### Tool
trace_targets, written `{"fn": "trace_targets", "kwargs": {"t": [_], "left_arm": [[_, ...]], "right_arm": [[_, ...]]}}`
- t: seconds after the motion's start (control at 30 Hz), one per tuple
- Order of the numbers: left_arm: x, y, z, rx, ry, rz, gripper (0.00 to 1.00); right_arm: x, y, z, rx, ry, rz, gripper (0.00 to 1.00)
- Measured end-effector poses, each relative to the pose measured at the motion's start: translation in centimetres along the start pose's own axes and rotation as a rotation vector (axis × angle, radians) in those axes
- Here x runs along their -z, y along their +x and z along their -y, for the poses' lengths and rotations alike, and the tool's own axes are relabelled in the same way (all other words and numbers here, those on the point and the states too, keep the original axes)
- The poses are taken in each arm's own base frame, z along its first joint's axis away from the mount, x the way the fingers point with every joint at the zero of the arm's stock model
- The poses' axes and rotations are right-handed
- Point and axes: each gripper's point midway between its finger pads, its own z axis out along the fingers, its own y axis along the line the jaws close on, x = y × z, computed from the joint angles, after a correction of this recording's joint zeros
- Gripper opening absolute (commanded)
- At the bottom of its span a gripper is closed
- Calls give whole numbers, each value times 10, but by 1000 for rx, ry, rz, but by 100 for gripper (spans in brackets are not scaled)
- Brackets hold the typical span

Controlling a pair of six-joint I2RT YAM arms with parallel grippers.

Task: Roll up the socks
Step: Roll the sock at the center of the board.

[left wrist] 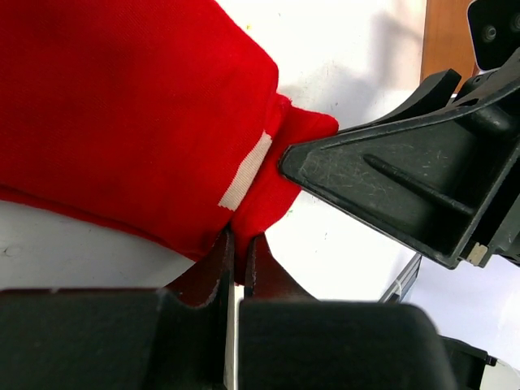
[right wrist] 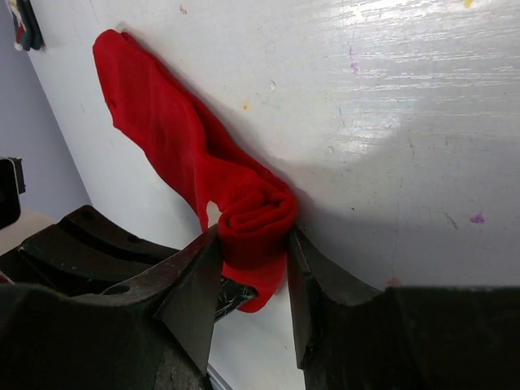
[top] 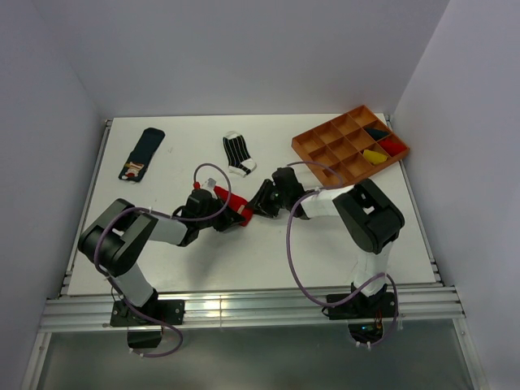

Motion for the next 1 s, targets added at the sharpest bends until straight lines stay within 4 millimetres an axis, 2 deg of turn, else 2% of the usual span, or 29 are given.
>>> {"fn": "trace_targets", "kwargs": {"t": [0.13, 0.17, 0.23, 0.27, 0.3, 0.47, 0.5, 0.6, 0.63, 0.8, 1.0], "left_arm": [[-1, 0, 1, 0, 0, -3, 0], [-2, 0, 1, 1, 1, -6, 0], [-3, 0, 2, 0, 5, -12, 1], [-4, 0, 3, -1, 6, -14, 4], [-4, 0, 3, -2, 7, -14, 6], [-3, -1, 3, -42, -19, 6, 23], [-2, -2, 4, -69, -32, 19, 29], [5, -5, 9, -155, -78, 63, 35], [8, -4, 11, -193, -93, 80, 40], [19, -4, 29, -382, -139, 180, 45], [22, 2, 48, -618, -146, 270, 52]], "right_arm": [[-1, -1, 2, -6, 12, 5, 34], [-2, -2, 3, -7, 20, 7, 25], [-2, -4, 4, -3, 39, 11, 13], [-2, -4, 5, -1, 48, 10, 5], [-2, -5, 5, 2, 60, 9, 0], [1, -6, 8, 22, 125, -6, 0], [1, -6, 8, 27, 137, -9, 0], [4, -10, 9, 50, 185, -7, 0], [5, -12, 11, 56, 203, -2, 0], [11, -18, 13, 83, 275, -2, 0], [12, -17, 16, 93, 312, -25, 0]]}}
